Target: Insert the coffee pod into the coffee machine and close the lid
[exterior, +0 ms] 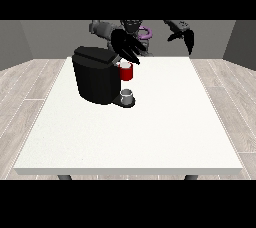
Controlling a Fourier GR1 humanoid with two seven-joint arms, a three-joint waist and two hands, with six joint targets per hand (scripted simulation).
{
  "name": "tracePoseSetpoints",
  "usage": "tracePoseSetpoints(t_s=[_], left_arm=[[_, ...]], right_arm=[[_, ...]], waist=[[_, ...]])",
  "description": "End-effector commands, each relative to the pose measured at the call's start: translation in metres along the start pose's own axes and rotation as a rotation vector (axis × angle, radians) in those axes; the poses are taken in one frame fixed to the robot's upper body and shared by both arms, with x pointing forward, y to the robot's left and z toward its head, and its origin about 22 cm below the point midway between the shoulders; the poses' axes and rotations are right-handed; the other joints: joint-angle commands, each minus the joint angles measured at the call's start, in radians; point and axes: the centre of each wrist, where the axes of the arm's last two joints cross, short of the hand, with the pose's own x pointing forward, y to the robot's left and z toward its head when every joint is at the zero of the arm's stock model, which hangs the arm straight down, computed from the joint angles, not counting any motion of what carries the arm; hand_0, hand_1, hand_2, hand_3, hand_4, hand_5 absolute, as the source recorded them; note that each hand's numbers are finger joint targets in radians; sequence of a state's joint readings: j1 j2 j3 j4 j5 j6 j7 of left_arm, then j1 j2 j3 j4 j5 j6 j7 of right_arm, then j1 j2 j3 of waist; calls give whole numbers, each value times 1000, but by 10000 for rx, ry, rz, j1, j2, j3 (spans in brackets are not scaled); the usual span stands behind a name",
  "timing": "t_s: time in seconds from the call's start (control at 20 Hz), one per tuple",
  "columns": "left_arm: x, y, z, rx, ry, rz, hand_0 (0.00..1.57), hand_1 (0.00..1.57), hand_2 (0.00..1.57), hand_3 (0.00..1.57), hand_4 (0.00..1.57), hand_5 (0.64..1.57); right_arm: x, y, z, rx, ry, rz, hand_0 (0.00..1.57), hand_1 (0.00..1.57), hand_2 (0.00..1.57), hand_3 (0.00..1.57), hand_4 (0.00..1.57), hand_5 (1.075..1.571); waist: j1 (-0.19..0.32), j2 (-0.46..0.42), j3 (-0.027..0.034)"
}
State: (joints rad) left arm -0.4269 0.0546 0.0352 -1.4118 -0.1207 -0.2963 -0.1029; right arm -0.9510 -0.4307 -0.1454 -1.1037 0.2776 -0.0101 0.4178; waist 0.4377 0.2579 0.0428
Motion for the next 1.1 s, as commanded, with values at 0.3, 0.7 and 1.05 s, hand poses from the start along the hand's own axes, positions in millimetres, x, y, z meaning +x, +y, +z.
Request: tracePoseSetpoints(t_s=[0.3,0.7,1.05], left_arm=[[19,-8,-22,-906,-767,-51,0,0,0,0,203,1571],[35,-22,-40,-1641,-1121,-36,0,0,0,0,349,1571],[28,-35,-35,-1635,-664,95,0,0,0,0,246,1571]], right_arm=[[60,11,16,539,-2401,-1738,0,0,0,0,0,1571],[60,-26,31,93,-2467,-2250,0,0,0,0,0,1571],[63,19,50,870,-4536,-2671,0,0,0,0,172,1571]], waist=[[1756,868,-396],[2258,1060,-377],[1707,579,-418]])
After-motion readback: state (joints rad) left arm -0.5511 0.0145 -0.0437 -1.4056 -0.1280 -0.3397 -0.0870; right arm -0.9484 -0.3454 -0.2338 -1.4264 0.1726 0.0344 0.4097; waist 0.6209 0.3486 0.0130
